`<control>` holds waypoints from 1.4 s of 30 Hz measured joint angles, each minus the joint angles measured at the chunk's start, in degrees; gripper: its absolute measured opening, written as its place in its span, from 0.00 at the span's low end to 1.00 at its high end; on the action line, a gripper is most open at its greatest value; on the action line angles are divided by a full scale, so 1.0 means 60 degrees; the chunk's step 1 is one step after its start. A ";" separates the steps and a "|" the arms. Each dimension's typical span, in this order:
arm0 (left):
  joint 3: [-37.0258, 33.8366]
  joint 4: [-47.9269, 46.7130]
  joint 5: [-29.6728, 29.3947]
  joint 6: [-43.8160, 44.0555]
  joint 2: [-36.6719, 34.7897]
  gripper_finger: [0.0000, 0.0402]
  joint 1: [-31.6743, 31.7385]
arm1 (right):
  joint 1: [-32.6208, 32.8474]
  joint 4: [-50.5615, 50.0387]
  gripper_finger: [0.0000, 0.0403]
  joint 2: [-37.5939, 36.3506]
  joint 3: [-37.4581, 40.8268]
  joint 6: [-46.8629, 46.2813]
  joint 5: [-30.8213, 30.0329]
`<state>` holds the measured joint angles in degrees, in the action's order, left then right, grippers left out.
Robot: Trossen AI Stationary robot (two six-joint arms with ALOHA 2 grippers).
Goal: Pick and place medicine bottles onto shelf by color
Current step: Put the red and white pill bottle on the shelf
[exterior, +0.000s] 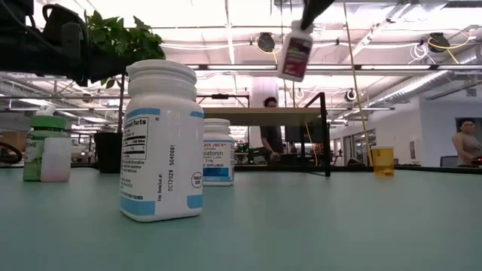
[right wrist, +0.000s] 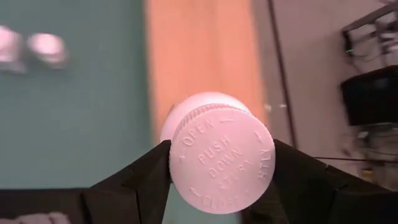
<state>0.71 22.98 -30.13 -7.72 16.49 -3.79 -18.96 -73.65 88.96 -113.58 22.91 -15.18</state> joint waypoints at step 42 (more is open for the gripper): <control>0.0004 0.0000 0.0004 -0.0668 0.0000 0.35 0.0004 | -0.3902 0.1185 0.66 0.1972 -0.0070 0.1636 0.3024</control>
<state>0.73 22.98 -30.11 -11.73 16.49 -3.77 -42.37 -66.54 100.79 -114.00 32.73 2.96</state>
